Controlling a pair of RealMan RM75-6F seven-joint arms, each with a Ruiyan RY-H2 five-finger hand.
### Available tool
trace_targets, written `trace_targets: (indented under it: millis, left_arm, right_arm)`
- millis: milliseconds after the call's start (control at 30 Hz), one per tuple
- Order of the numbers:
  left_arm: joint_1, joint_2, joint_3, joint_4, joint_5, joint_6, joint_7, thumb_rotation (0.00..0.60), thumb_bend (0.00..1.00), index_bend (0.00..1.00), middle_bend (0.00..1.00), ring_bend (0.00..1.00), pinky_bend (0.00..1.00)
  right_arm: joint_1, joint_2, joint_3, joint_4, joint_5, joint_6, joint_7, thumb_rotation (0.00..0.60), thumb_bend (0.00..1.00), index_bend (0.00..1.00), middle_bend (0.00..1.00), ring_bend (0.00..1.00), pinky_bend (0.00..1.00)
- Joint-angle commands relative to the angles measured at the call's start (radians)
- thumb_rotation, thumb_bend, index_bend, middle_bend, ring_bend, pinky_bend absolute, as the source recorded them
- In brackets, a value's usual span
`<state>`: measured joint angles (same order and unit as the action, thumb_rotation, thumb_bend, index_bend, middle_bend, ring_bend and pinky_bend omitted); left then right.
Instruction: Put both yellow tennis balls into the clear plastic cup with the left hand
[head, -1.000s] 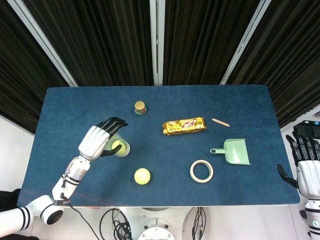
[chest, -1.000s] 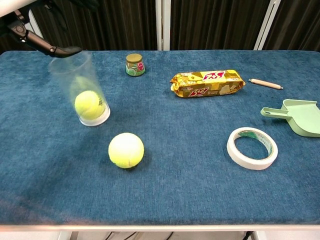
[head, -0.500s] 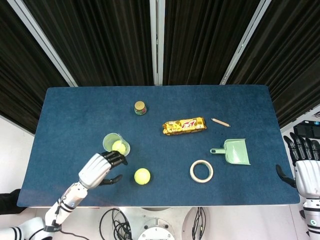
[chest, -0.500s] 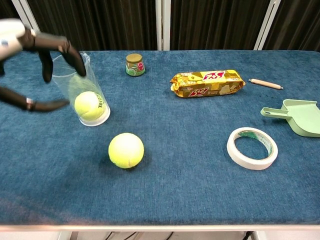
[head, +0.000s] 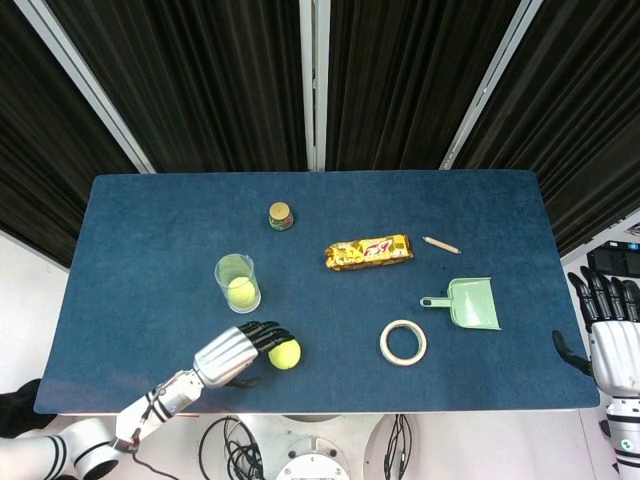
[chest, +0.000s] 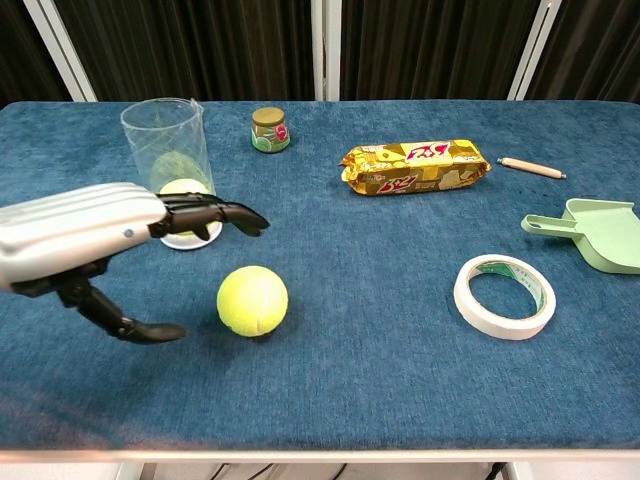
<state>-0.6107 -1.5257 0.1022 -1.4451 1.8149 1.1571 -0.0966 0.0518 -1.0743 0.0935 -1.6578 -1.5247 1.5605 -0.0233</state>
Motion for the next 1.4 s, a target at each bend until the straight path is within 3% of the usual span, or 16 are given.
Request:
trace_targets:
  millis: [33, 333, 567, 767, 1000, 1200, 1400]
  left_arm:
    - [-0.028, -0.043, 0.000, 0.050, 0.020, -0.015, -0.026, 0.600, 0.22, 0.10, 0.12, 0.09, 0.24]
    - [-0.065, -0.132, -0.011, 0.182, 0.012, -0.048, -0.029, 0.600, 0.22, 0.12, 0.12, 0.09, 0.26]
    - [-0.080, -0.180, -0.014, 0.242, -0.008, -0.061, -0.042, 0.600, 0.22, 0.21, 0.18, 0.14, 0.36]
    - [-0.073, -0.227, -0.021, 0.313, -0.004, -0.007, -0.047, 0.600, 0.24, 0.40, 0.39, 0.34, 0.60]
    - [-0.062, -0.253, -0.017, 0.354, 0.003, 0.052, -0.053, 0.600, 0.25, 0.53, 0.53, 0.50, 0.74]
    - [-0.057, -0.191, -0.030, 0.266, 0.033, 0.152, -0.035, 0.600, 0.25, 0.55, 0.54, 0.52, 0.75]
    - [-0.054, -0.058, -0.110, 0.091, 0.037, 0.255, 0.070, 0.600, 0.25, 0.56, 0.55, 0.53, 0.76]
  right_arm:
    - [0.000, 0.002, 0.004, 0.000, 0.004, 0.002, 0.004, 0.600, 0.27, 0.00, 0.00, 0.00, 0.00]
    - [0.004, 0.007, 0.006, 0.009, 0.007, -0.006, 0.025, 0.600, 0.27, 0.00, 0.00, 0.00, 0.00]
    - [0.001, 0.009, 0.006, 0.017, 0.015, -0.009, 0.041, 0.600, 0.27, 0.00, 0.00, 0.00, 0.00]
    - [-0.002, 0.009, 0.005, 0.021, 0.019, -0.007, 0.044, 0.600, 0.27, 0.00, 0.00, 0.00, 0.00]
    - [-0.002, 0.008, 0.005, 0.016, 0.018, -0.007, 0.039, 0.600, 0.27, 0.00, 0.00, 0.00, 0.00]
    - [-0.004, 0.009, 0.005, 0.015, 0.017, -0.004, 0.039, 0.600, 0.27, 0.00, 0.00, 0.00, 0.00]
    - [-0.002, 0.005, 0.004, 0.020, 0.019, -0.010, 0.039, 0.600, 0.27, 0.00, 0.00, 0.00, 0.00]
